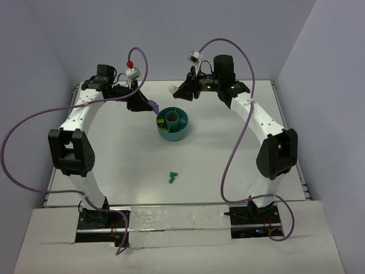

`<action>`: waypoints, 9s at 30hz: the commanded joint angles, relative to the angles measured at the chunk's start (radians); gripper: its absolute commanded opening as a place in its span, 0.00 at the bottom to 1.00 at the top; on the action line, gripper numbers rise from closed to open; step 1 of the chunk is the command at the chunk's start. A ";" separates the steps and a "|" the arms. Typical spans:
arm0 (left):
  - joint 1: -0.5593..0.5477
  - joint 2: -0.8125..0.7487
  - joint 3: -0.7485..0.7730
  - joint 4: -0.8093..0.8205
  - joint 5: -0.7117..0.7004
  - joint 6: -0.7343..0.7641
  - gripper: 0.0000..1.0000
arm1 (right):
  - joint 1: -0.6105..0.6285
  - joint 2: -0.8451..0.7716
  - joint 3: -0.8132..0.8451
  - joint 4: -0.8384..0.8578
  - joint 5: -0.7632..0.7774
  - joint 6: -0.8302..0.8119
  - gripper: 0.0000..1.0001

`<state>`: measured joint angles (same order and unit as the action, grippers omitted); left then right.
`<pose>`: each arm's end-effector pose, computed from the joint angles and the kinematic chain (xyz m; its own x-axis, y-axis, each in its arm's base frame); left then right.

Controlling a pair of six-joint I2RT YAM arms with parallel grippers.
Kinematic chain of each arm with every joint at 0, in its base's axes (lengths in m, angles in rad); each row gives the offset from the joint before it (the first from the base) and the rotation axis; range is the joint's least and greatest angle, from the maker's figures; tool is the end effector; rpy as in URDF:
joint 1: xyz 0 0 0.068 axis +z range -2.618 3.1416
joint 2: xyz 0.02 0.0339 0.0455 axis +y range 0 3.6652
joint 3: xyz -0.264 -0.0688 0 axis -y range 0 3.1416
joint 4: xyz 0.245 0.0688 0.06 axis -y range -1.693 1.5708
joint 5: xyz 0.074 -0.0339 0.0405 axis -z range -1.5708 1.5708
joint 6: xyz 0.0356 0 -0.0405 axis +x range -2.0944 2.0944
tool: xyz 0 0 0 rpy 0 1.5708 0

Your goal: Sort the legos into containers by color

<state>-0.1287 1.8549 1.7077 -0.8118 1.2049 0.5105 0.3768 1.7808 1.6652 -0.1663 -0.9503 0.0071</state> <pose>0.3874 -0.0837 0.3193 -0.4260 0.2314 -0.8746 0.9008 0.1982 -0.3863 0.3764 0.1801 0.3767 -0.2653 -0.1006 -0.9589 -0.9387 0.2538 0.2331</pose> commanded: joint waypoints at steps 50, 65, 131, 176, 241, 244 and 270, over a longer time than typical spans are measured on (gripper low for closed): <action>-0.181 0.164 0.122 0.163 -0.544 -0.207 0.19 | -0.018 0.125 0.060 -0.318 0.361 -0.346 0.00; -0.187 0.173 0.133 0.151 -0.574 -0.192 0.51 | -0.008 0.217 0.141 -0.377 0.369 -0.373 0.00; -0.048 -0.219 -0.247 0.494 -0.373 -0.313 0.78 | 0.045 -0.024 -0.117 -0.472 0.226 -0.576 0.63; -0.039 -0.856 -0.880 0.513 -0.475 -0.415 0.75 | 0.612 -0.260 -0.734 -0.186 0.547 -0.779 0.41; -0.039 -0.907 -0.928 0.499 -0.479 -0.397 0.77 | 0.599 0.074 -0.521 -0.225 0.690 -0.415 0.43; -0.039 -0.904 -0.928 0.499 -0.476 -0.394 0.77 | 0.599 0.075 -0.522 -0.231 0.683 -0.415 0.40; -0.040 -0.926 -0.930 0.520 -0.457 -0.417 0.78 | 0.497 -0.093 -0.421 -0.278 0.627 -0.360 0.00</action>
<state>-0.1684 0.9617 0.7784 -0.3325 0.7167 0.1092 0.8927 1.7655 1.1721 -0.4300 -0.3052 -0.3732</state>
